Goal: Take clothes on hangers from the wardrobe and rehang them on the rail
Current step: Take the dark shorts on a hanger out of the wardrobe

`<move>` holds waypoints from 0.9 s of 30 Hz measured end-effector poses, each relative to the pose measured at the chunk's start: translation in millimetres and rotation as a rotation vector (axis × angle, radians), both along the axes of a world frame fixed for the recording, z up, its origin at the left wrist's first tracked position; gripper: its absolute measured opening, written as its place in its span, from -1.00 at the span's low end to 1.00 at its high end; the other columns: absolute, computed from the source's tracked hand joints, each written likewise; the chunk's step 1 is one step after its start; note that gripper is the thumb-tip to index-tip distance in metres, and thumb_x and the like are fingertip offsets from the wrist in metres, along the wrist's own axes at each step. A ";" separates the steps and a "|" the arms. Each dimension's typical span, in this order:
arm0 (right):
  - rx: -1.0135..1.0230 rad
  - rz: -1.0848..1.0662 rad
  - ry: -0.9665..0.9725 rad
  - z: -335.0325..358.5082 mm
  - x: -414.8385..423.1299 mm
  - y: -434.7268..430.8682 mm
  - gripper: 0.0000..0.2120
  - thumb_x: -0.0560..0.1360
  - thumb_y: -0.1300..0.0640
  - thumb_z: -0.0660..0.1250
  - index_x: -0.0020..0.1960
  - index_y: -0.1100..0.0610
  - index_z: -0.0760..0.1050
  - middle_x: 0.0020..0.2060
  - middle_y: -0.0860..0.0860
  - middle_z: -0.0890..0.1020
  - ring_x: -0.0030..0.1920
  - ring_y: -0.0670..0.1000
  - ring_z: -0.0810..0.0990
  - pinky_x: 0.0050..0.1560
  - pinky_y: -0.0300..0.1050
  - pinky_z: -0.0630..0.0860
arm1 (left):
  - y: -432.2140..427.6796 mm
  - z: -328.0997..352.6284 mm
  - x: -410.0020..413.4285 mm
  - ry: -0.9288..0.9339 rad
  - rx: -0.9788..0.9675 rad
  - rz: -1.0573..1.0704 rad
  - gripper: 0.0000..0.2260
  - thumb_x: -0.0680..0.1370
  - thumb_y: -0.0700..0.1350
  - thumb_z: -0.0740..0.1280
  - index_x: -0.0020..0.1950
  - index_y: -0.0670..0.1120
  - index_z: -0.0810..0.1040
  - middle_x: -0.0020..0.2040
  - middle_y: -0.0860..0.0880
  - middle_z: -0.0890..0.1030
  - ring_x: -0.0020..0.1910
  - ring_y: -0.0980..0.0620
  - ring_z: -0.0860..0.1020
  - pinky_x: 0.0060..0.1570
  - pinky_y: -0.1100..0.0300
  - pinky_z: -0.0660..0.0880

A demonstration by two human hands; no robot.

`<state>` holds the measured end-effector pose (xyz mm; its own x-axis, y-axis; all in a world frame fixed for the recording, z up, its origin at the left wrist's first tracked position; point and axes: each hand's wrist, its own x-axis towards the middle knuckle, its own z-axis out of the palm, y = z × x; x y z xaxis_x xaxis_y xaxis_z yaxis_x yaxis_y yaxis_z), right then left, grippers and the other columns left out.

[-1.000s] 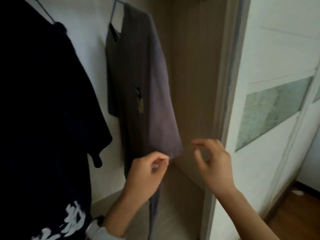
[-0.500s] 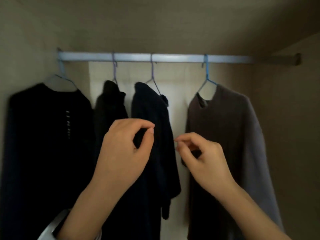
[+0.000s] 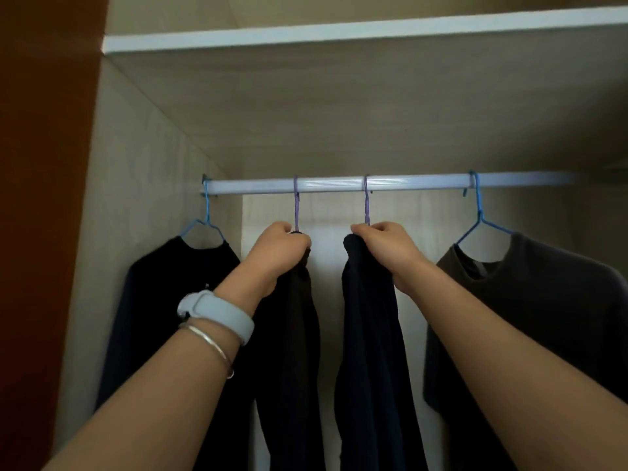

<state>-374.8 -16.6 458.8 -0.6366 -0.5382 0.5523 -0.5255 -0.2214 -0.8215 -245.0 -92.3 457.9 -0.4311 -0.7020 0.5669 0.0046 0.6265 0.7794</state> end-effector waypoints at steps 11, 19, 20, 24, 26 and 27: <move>0.061 0.061 -0.219 34.2 -15.8 -43.2 -0.65 0.55 0.29 0.13 0.33 0.31 0.30 -0.26 0.10 0.47 -0.31 0.00 0.45 -0.34 -0.22 0.42 | -43.8 37.0 -37.0 -0.073 0.261 -0.102 -0.92 0.53 -0.18 0.25 -0.13 -0.18 0.45 -0.32 -0.07 0.43 -0.38 0.04 0.40 -0.39 0.25 0.35; -0.054 0.000 -0.166 43.2 -26.4 -50.9 -0.66 0.51 0.37 0.10 0.28 0.31 0.32 -0.35 0.09 0.37 -0.42 0.02 0.33 -0.49 -0.20 0.27 | -62.7 48.1 -51.2 0.043 0.191 -0.104 -0.76 0.50 -0.28 0.22 0.14 -0.34 0.47 -0.19 -0.20 0.54 -0.28 -0.13 0.53 -0.24 0.10 0.51; -0.065 0.012 -0.149 47.0 -24.9 -49.1 -0.74 0.51 0.36 0.10 0.18 0.29 0.38 -0.36 0.09 0.36 -0.43 0.02 0.32 -0.51 -0.22 0.26 | -59.7 51.8 -48.9 0.062 0.191 -0.110 -0.79 0.49 -0.30 0.23 0.10 -0.33 0.48 -0.22 -0.20 0.54 -0.28 -0.15 0.54 -0.23 0.09 0.51; -0.107 0.065 -0.110 56.5 -15.0 -41.7 -0.84 0.49 0.34 0.14 -0.26 0.19 0.32 -0.46 0.05 0.29 -0.60 -0.04 0.28 -0.62 -0.32 0.18 | -46.9 64.6 -38.8 0.138 0.160 -0.166 -0.95 0.46 -0.34 0.24 -0.16 -0.27 0.48 -0.38 -0.15 0.48 -0.32 -0.13 0.53 -0.27 0.14 0.50; -0.127 0.107 -0.096 50.8 -6.6 -36.3 -0.89 0.49 0.33 0.17 -0.20 0.21 0.35 -0.48 0.04 0.29 -0.69 -0.09 0.24 -0.61 -0.31 0.17 | -42.3 63.5 -31.6 0.112 0.120 -0.137 -0.94 0.47 -0.30 0.25 -0.20 -0.23 0.48 -0.40 -0.12 0.46 -0.45 -0.03 0.47 -0.49 0.30 0.41; -0.131 0.135 -0.095 45.2 -1.7 -33.5 -0.92 0.49 0.32 0.17 -0.17 0.22 0.37 -0.49 0.04 0.30 -0.69 -0.10 0.24 -0.59 -0.30 0.17 | -39.2 60.9 -27.5 0.095 0.102 -0.123 -0.94 0.47 -0.28 0.27 -0.21 -0.21 0.49 -0.40 -0.10 0.47 -0.47 0.00 0.44 -0.52 0.30 0.36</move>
<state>-376.5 -50.1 504.0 -0.6160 -0.5498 0.5641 -0.4054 -0.3928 -0.8255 -272.5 -131.5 518.7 -0.4653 -0.7031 0.5378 0.1535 0.5343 0.8312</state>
